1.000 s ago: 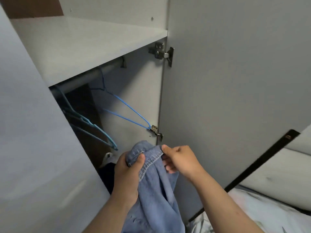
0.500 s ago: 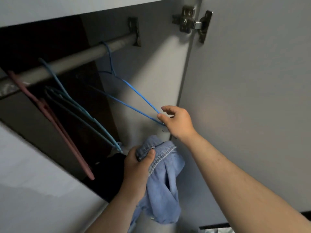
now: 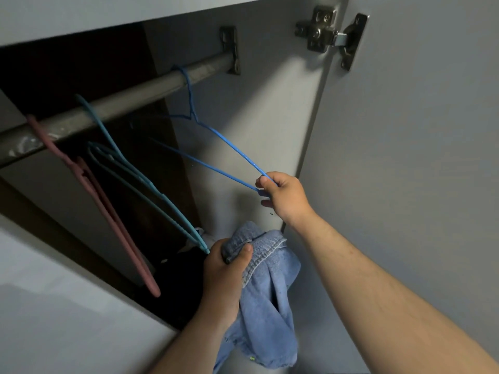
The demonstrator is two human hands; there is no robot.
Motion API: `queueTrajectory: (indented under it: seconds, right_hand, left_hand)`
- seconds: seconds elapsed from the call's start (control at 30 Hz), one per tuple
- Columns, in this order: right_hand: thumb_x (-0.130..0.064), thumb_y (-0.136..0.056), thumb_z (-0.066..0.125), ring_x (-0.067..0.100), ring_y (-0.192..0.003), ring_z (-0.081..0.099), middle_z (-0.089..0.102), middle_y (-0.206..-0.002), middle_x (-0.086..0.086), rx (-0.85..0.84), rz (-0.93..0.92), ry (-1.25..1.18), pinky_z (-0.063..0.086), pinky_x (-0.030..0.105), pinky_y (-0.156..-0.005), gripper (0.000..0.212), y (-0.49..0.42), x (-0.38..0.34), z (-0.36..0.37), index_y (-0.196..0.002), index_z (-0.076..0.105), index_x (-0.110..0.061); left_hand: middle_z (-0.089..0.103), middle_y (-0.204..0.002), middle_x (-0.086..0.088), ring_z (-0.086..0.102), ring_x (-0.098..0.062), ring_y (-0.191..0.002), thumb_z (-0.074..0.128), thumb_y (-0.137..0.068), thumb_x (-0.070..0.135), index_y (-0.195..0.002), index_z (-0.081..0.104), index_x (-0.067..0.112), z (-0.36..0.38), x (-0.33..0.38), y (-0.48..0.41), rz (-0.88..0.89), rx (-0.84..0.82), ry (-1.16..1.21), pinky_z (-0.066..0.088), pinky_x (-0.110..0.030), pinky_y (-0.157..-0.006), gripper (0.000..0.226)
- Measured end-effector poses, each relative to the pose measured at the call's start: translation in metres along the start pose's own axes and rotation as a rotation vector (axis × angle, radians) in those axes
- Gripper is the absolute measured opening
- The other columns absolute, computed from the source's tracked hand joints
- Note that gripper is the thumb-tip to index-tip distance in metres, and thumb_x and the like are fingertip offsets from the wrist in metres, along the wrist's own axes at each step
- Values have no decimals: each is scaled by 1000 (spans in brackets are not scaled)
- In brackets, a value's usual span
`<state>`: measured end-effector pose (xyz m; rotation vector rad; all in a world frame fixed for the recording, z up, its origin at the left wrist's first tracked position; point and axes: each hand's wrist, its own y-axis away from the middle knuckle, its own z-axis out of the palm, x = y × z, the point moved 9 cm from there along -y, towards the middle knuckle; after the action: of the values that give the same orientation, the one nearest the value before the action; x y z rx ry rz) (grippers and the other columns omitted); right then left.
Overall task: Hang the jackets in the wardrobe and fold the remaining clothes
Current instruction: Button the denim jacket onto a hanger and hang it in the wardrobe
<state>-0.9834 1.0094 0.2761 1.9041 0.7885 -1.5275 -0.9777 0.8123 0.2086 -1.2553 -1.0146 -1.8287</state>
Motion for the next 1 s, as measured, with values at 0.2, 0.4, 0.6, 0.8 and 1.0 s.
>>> queueTrajectory:
  seconds: [0.2, 0.4, 0.6, 0.8, 1.0]
  right_hand:
    - [-11, -100, 53, 15, -80, 64, 70, -82, 5, -1, -31, -126, 58, 26, -66, 29, 6, -23, -7, -76, 69, -15]
    - [-10, -97, 57, 17, -78, 62, 73, -77, 10, 78, -33, -130, 54, 32, -74, 29, 30, -32, -36, -73, 71, -19]
    - [-10, -98, 57, 5, -81, 64, 76, -82, -6, 196, -14, -93, 47, 16, -81, 27, 115, -5, -76, -81, 73, -24]
    - [1, -100, 47, 8, -81, 66, 73, -79, 2, 292, 35, -172, 51, 18, -86, 38, 220, 22, -86, -102, 73, -26]
    - [11, -91, 48, 14, -79, 54, 60, -79, -2, 228, 117, -185, 44, 29, -77, 25, 306, 21, -54, -88, 60, -10]
  left_hand:
    - [75, -94, -5, 73, -25, -90, 75, -71, 34, -91, 70, 32, 5, 7, 8, 30, -42, -36, 58, -49, -85, 21]
    - [75, -93, -7, 73, -25, -89, 76, -61, 49, -92, 70, 32, 7, 9, 22, 13, -56, -70, 58, -48, -84, 36]
    - [75, -92, -10, 72, -30, -89, 76, -62, 50, -91, 69, 28, 10, 17, 48, -10, -66, -95, 55, -57, -87, 37]
    - [75, -90, -11, 71, -35, -91, 76, -65, 48, -92, 70, 24, 16, 29, 84, 6, -129, -117, 56, -55, -86, 36]
    - [73, -87, -13, 71, -29, -84, 76, -64, 46, -90, 69, 20, 6, 42, 145, 38, -214, -140, 56, -48, -81, 37]
